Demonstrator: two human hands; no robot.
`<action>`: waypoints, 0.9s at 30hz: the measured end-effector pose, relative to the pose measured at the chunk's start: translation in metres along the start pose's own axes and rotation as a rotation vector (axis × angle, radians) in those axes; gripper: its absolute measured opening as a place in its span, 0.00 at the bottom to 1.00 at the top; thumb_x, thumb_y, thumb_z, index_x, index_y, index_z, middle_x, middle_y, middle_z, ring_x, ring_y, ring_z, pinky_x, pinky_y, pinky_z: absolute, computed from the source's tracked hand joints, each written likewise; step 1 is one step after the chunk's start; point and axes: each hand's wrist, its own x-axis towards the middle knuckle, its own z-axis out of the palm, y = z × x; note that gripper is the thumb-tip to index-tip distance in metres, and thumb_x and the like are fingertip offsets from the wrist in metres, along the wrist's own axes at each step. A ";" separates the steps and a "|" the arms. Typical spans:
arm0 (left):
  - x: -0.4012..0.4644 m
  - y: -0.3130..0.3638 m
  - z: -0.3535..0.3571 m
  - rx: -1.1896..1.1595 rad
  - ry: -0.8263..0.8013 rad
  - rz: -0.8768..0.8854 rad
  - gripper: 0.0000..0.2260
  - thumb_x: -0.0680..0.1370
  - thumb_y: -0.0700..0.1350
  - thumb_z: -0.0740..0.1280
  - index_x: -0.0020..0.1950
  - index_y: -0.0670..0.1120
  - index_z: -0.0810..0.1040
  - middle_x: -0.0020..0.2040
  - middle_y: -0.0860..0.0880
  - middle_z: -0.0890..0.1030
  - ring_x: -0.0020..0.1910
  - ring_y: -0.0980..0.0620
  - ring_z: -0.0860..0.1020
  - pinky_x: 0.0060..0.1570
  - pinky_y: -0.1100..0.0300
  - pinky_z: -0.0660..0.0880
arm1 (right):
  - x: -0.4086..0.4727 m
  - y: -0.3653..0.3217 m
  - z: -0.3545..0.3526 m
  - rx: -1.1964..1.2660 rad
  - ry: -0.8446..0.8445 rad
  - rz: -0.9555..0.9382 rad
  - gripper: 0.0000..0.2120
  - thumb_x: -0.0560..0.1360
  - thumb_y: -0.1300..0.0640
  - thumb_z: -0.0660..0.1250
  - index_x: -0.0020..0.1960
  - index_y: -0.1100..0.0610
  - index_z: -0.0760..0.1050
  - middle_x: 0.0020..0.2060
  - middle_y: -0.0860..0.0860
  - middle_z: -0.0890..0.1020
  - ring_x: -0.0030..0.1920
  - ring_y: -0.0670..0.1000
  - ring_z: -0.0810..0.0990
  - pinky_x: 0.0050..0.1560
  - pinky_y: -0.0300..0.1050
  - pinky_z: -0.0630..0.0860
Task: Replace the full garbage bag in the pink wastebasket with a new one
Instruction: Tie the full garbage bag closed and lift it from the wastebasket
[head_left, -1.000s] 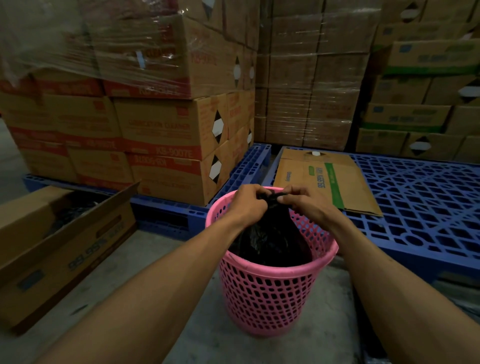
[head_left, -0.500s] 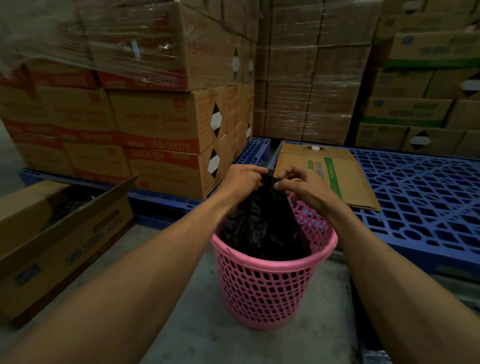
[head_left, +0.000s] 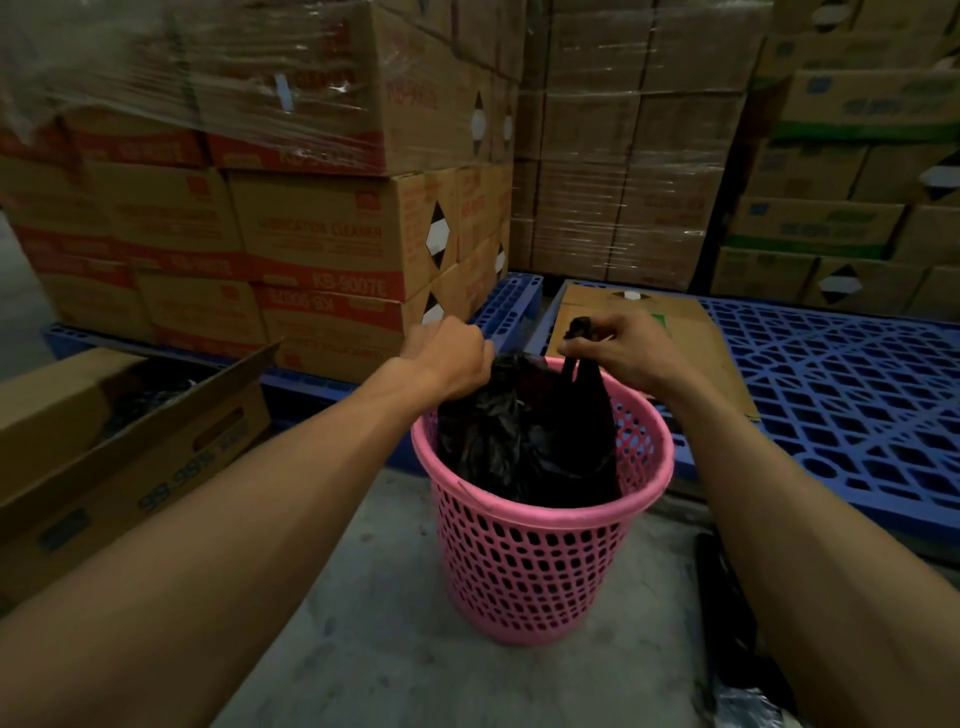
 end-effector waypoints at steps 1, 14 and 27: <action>-0.001 0.000 -0.005 -0.016 -0.041 -0.053 0.15 0.83 0.52 0.54 0.46 0.45 0.74 0.43 0.46 0.72 0.41 0.46 0.72 0.41 0.56 0.68 | 0.002 -0.002 -0.005 -0.019 -0.010 0.019 0.08 0.73 0.52 0.75 0.44 0.56 0.85 0.36 0.54 0.84 0.34 0.49 0.79 0.38 0.47 0.74; 0.026 0.048 0.035 -1.619 -0.389 -0.257 0.11 0.82 0.45 0.56 0.41 0.47 0.72 0.29 0.51 0.64 0.23 0.55 0.60 0.24 0.63 0.56 | -0.001 -0.047 -0.022 -0.129 -0.329 0.000 0.08 0.78 0.63 0.69 0.55 0.59 0.84 0.43 0.52 0.88 0.42 0.47 0.88 0.53 0.47 0.83; 0.013 0.068 0.081 -1.713 -0.581 -0.156 0.07 0.68 0.48 0.58 0.34 0.47 0.63 0.31 0.47 0.62 0.26 0.51 0.60 0.32 0.54 0.50 | 0.001 0.027 0.005 0.014 -0.016 -0.160 0.06 0.78 0.56 0.71 0.46 0.46 0.84 0.51 0.44 0.86 0.40 0.44 0.82 0.39 0.38 0.73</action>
